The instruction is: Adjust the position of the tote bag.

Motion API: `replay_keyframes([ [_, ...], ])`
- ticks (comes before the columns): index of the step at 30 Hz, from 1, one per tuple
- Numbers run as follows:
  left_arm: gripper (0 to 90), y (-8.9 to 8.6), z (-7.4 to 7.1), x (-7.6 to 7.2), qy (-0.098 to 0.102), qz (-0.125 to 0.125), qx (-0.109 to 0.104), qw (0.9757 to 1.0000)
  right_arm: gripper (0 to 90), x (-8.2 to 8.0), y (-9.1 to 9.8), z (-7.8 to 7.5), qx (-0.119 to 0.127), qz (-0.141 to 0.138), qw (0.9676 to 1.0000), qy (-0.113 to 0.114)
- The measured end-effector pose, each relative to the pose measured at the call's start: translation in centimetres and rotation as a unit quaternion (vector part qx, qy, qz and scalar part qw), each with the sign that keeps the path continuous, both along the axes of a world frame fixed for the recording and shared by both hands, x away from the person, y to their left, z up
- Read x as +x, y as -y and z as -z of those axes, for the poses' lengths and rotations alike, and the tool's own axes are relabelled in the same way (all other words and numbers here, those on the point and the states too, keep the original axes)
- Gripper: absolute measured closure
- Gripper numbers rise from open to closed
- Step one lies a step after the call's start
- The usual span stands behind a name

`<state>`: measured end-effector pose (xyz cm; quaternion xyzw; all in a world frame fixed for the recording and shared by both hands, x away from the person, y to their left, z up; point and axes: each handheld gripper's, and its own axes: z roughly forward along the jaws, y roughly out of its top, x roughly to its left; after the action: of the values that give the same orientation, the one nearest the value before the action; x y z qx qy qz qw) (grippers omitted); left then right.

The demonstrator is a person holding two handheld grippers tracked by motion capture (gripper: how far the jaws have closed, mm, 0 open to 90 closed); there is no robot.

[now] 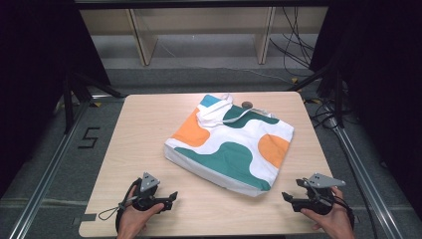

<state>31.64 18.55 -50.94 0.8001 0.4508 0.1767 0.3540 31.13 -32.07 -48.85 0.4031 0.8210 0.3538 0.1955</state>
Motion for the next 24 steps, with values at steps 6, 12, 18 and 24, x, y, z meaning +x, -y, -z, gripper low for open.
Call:
replay_keyframes([
  [6, 16.4, 0.0, 0.1, 0.1, -0.001, 0.003, -0.003, 1.0000, 26.5, 0.0, -0.1, -0.2, 0.001, -0.016, 0.9998, 0.006],
  [12, 16.7, 0.0, 0.1, 0.1, 0.008, -0.006, -0.008, 0.9999, 25.8, -0.3, -0.9, -0.3, -0.007, -0.033, 0.9994, 0.008],
  [18, 17.1, -0.2, -0.1, 0.1, -0.004, -0.001, 0.004, 1.0000, 25.7, -0.6, -2.1, -0.6, -0.002, -0.060, 0.9981, 0.016],
  [24, 17.3, 0.1, 0.0, 0.1, 0.003, -0.006, -0.006, 1.0000, 25.8, -0.9, -3.2, -1.0, 0.004, -0.077, 0.9967, 0.025],
])
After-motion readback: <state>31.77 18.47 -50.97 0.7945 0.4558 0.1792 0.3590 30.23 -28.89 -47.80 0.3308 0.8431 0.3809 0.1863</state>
